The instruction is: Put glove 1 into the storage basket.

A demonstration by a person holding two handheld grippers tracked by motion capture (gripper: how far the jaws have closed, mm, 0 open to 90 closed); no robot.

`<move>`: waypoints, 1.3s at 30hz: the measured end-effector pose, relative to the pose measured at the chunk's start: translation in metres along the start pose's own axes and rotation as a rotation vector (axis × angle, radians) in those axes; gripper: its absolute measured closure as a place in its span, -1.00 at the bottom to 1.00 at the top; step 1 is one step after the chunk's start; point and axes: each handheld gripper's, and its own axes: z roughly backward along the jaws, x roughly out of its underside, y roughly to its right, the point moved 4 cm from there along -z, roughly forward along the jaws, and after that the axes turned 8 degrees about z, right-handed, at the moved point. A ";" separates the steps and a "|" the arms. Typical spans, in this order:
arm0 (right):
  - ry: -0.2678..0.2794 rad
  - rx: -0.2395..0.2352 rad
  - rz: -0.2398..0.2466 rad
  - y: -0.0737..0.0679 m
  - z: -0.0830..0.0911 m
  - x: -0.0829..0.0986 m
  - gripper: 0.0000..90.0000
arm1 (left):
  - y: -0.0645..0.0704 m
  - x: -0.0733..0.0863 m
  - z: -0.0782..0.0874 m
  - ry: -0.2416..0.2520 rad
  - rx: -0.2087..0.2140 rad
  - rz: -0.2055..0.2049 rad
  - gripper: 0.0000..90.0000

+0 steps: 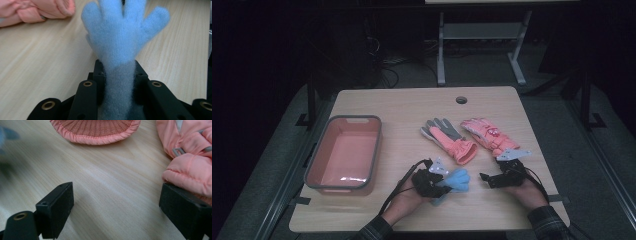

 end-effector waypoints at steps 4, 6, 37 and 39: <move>0.000 0.000 0.000 0.000 0.000 0.000 -0.74 | -0.004 -0.003 0.009 0.007 -0.002 0.009 0.58; 0.002 0.001 0.004 0.000 0.000 0.000 -0.74 | -0.007 -0.004 0.015 0.018 -0.005 0.024 0.58; 0.002 0.001 0.003 0.000 0.000 0.000 -0.74 | -0.101 -0.021 0.151 0.137 -0.157 0.151 0.58; 0.002 0.001 0.004 0.000 0.000 0.000 -0.74 | -0.110 -0.019 0.158 0.139 -0.176 0.155 0.58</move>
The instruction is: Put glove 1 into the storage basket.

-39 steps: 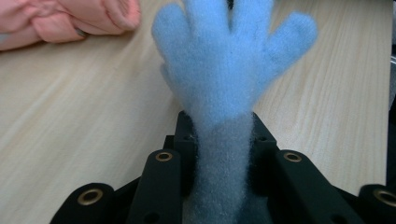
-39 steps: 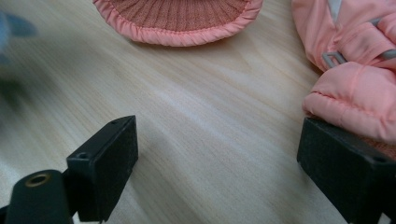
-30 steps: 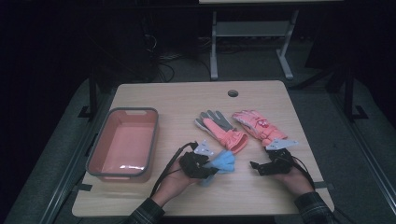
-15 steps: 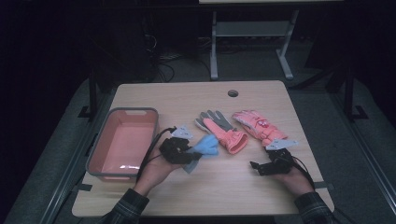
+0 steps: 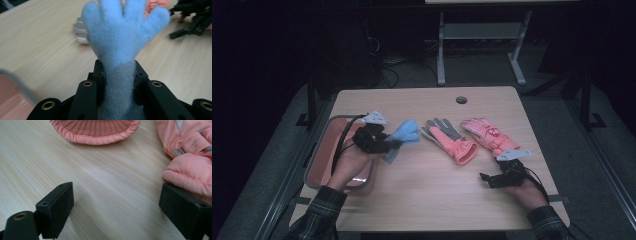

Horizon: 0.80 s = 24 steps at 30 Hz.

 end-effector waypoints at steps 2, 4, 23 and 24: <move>0.000 0.000 0.000 0.000 0.000 0.000 -0.74 | -0.010 0.001 0.005 -0.001 -0.024 0.015 0.58; 0.000 0.000 0.000 0.000 0.000 0.000 -0.74 | -0.020 0.001 0.010 0.005 -0.048 0.025 0.58; 0.000 0.000 0.000 0.000 0.000 0.000 -0.74 | -0.101 0.032 0.009 -0.074 -0.264 0.149 0.58; 0.000 0.000 0.000 0.000 0.000 0.000 -0.74 | -0.104 0.034 0.007 -0.082 -0.274 0.154 0.57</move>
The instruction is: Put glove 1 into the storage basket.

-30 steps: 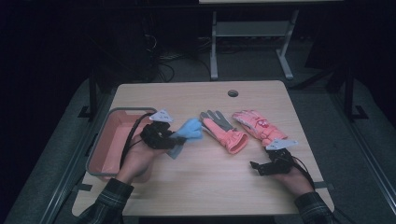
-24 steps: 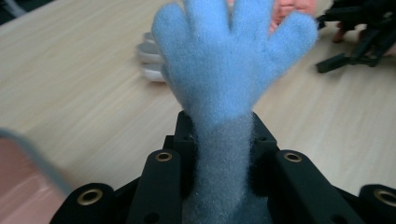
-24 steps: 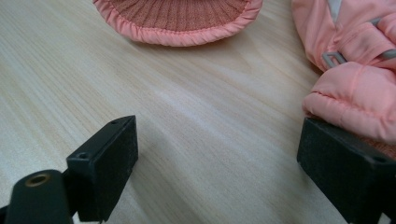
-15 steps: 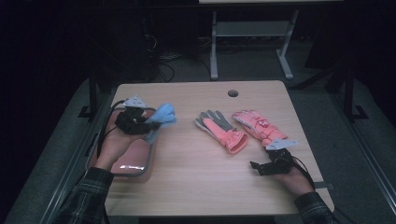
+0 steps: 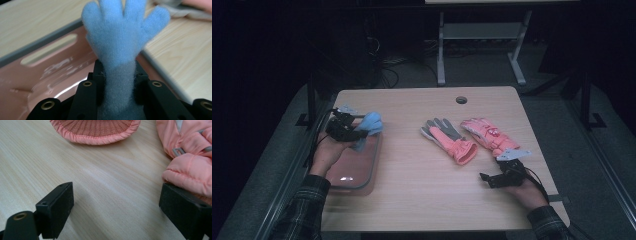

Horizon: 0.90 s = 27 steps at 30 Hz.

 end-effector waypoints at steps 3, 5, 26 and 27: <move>0.000 0.000 0.000 0.000 0.000 0.000 -0.74 | -0.011 0.006 -0.007 -0.013 -0.008 0.037 0.57; 0.000 0.000 0.000 0.000 0.000 0.000 -0.74 | -0.015 0.009 -0.012 -0.027 -0.015 0.047 0.57; 0.000 0.000 0.000 0.000 0.000 0.000 -0.74 | -0.027 0.037 -0.052 -0.208 -0.020 0.082 -0.18; 0.000 0.000 0.000 0.000 0.000 0.000 -0.74 | -0.027 0.037 -0.051 -0.201 -0.021 0.091 -0.18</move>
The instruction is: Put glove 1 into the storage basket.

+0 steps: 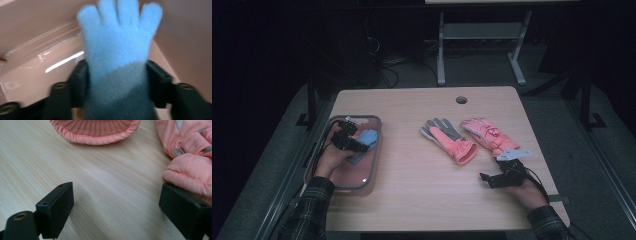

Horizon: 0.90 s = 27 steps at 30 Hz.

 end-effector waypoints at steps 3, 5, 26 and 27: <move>0.000 0.000 0.000 0.000 0.000 0.000 -0.74 | -0.001 -0.002 0.006 0.038 0.018 0.023 -0.41; 0.000 0.000 0.000 0.000 0.000 0.000 -0.74 | -0.002 -0.003 0.011 0.059 0.022 0.031 -0.51; 0.000 0.000 0.001 0.000 0.000 0.000 -0.74 | 0.080 -0.018 0.064 0.235 0.169 -0.070 -0.60; 0.000 0.000 0.000 0.000 0.000 0.000 -0.74 | 0.087 -0.018 0.064 0.240 0.177 -0.078 -0.62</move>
